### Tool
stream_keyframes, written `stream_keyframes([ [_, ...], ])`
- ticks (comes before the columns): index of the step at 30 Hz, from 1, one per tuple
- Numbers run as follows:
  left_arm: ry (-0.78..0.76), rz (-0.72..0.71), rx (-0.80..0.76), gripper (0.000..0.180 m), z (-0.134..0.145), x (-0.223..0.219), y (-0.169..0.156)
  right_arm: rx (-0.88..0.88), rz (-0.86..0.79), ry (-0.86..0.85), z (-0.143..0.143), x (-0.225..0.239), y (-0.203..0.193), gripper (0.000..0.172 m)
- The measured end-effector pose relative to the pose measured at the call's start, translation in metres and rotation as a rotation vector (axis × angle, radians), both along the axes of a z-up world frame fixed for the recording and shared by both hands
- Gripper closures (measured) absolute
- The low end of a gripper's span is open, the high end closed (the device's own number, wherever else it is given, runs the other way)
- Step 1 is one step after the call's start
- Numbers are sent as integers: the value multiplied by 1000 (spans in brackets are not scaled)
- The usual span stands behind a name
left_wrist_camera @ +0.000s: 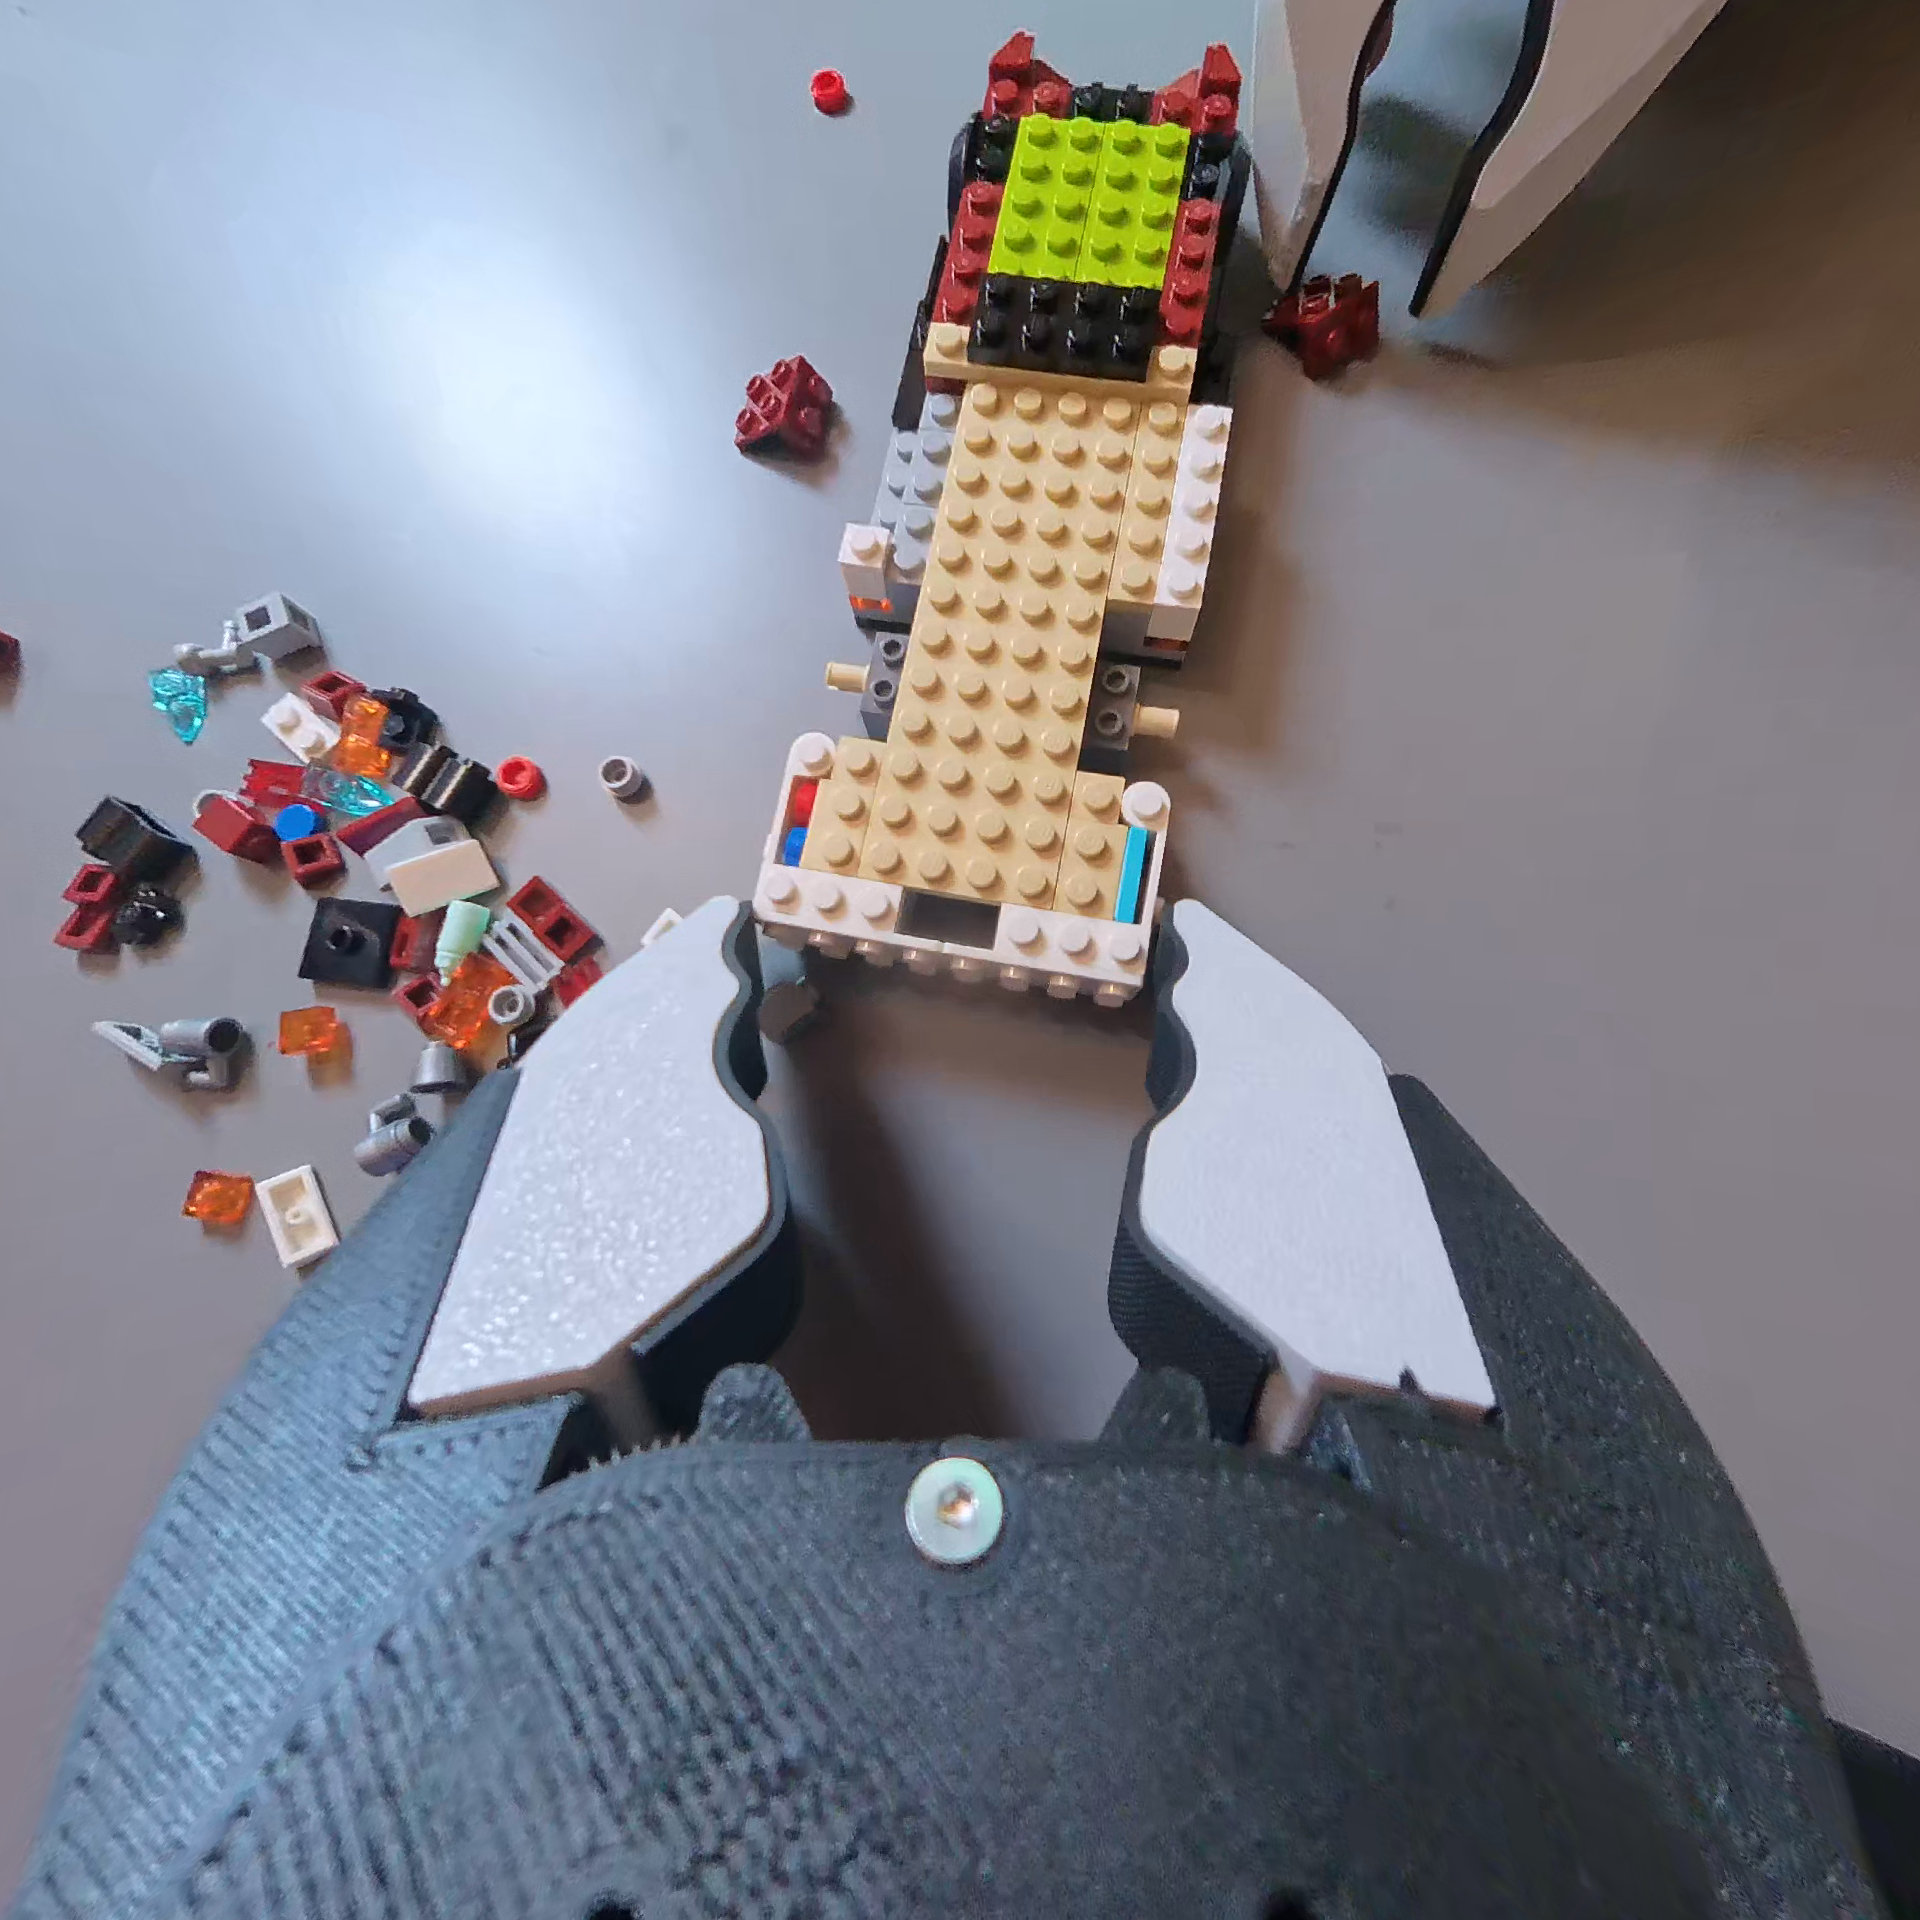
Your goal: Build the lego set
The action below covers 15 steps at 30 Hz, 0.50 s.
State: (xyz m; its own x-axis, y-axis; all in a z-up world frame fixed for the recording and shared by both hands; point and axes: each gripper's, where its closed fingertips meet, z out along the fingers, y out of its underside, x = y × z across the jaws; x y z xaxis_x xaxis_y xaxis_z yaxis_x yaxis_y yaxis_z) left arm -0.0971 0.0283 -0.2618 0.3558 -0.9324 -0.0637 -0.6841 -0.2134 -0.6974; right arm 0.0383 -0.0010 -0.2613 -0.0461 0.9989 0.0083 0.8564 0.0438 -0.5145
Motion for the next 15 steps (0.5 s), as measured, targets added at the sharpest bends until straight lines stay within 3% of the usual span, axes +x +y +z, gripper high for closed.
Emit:
stream_keyframes([
  [15, -29, -62, -38, 111, 8, 3, -16, 53, -49, 59, 1, -2, -2, 158],
])
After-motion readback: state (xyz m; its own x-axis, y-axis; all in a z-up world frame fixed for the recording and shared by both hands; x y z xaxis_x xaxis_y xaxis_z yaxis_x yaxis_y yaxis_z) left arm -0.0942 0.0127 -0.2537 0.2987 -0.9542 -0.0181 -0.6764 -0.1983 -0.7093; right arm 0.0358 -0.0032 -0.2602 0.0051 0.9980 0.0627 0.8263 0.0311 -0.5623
